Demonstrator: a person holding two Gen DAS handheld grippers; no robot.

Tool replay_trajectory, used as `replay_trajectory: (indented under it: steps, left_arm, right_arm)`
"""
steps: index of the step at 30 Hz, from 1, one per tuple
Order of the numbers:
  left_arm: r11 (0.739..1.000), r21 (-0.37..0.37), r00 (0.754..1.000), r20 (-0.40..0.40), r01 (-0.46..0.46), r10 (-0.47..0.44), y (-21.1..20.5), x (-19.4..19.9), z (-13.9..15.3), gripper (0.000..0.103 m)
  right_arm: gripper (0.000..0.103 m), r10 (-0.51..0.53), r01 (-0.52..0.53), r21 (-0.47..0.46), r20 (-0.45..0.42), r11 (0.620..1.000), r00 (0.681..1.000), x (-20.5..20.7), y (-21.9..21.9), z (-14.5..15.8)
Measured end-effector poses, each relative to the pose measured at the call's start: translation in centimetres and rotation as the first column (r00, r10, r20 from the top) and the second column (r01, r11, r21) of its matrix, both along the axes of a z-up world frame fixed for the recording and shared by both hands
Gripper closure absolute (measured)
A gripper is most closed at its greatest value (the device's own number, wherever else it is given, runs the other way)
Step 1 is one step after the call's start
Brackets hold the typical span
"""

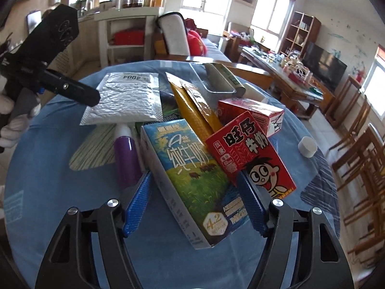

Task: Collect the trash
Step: 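Grasp the silver foil bag with left tool while right tool grasps the milk carton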

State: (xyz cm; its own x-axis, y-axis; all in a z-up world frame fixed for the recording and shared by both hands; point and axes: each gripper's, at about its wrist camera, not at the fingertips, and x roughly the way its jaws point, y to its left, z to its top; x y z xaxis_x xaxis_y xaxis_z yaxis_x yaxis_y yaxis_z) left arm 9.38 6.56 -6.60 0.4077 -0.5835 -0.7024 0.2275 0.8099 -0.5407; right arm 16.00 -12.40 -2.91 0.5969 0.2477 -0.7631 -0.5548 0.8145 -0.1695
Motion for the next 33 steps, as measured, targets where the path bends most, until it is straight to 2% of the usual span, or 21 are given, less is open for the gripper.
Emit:
replay_trajectory:
  steps: [3,6,8,10,11,13,15,16,18,19,21,24,27,30,33]
  left_arm:
    - [0.998,-0.028,0.998,0.007,-0.061,0.062,0.2,0.1,0.0,0.006]
    - [0.995,-0.002,0.995,0.015,-0.100,0.100,-0.1,0.4,0.3,0.007]
    - [0.991,0.015,0.991,0.021,-0.132,0.132,-0.3,0.7,0.3,0.011]
    - [0.987,-0.008,0.987,0.014,-0.158,0.158,0.0,0.8,0.2,0.024]
    - [0.986,-0.014,0.986,0.008,-0.166,0.166,0.1,1.0,0.1,0.038]
    - [0.982,-0.034,0.982,0.002,-0.187,0.187,0.1,1.5,-0.3,0.044]
    - [0.977,-0.080,0.981,-0.021,-0.195,0.194,0.4,1.9,-0.9,0.060]
    - [0.975,-0.101,0.981,-0.032,-0.196,0.193,0.4,2.2,-1.2,0.063]
    - [0.971,-0.131,0.980,-0.041,-0.198,0.194,0.5,2.5,-1.8,0.081]
    - [0.969,-0.149,0.980,-0.046,-0.196,0.191,0.7,2.6,-2.0,0.085]
    - [0.969,-0.153,0.981,-0.006,-0.192,0.193,0.8,2.3,-1.3,0.092]
    - [0.974,-0.148,0.981,0.066,-0.169,0.180,0.7,1.6,-0.4,0.096]
    - [0.975,-0.164,0.978,0.121,-0.152,0.173,0.8,1.0,0.1,0.097]
    - [0.971,-0.186,0.971,0.161,-0.148,0.179,1.3,-0.3,0.6,0.097]
    - [0.972,-0.180,0.962,0.201,-0.151,0.186,1.3,-1.0,1.7,0.097]
  right_arm:
    - [0.035,0.014,-0.013,0.038,-0.034,0.999,0.999,0.8,-0.3,-0.1]
    - [0.037,0.025,-0.024,0.032,-0.039,0.999,0.999,1.0,-0.3,-0.2]
    - [0.038,0.033,-0.032,0.025,-0.045,0.999,0.998,0.9,-0.2,-0.1]
    - [0.040,0.034,-0.033,0.033,-0.050,0.999,0.998,0.9,-0.4,0.0]
    - [0.040,0.026,-0.024,0.045,-0.050,0.999,0.998,1.1,-0.7,0.0]
    - [0.040,0.008,-0.005,0.059,-0.048,0.998,0.999,1.4,-1.1,-0.2]
    - [0.040,0.008,-0.004,0.068,-0.055,0.998,0.998,1.4,-1.1,-0.5]
    - [0.040,0.010,-0.007,0.064,-0.055,0.998,0.998,1.5,-0.9,-0.6]
    - [0.040,0.013,-0.009,0.064,-0.056,0.998,0.998,1.4,-1.0,-0.6]
    - [0.042,0.014,-0.010,0.071,-0.061,0.997,0.998,1.4,-1.0,-0.5]
    - [0.048,0.023,-0.016,0.090,-0.072,0.996,0.997,1.2,-1.1,-0.5]
    - [0.054,0.012,-0.005,0.099,-0.074,0.995,0.997,0.7,-1.2,-0.3]
    - [0.054,-0.015,0.024,0.124,-0.070,0.992,0.997,-0.1,-1.2,-0.2]
    - [0.054,-0.055,0.064,0.185,-0.050,0.981,0.997,-1.3,-1.7,0.7]
    - [0.054,-0.119,0.125,0.276,-0.038,0.953,0.992,-2.4,-2.8,1.9]
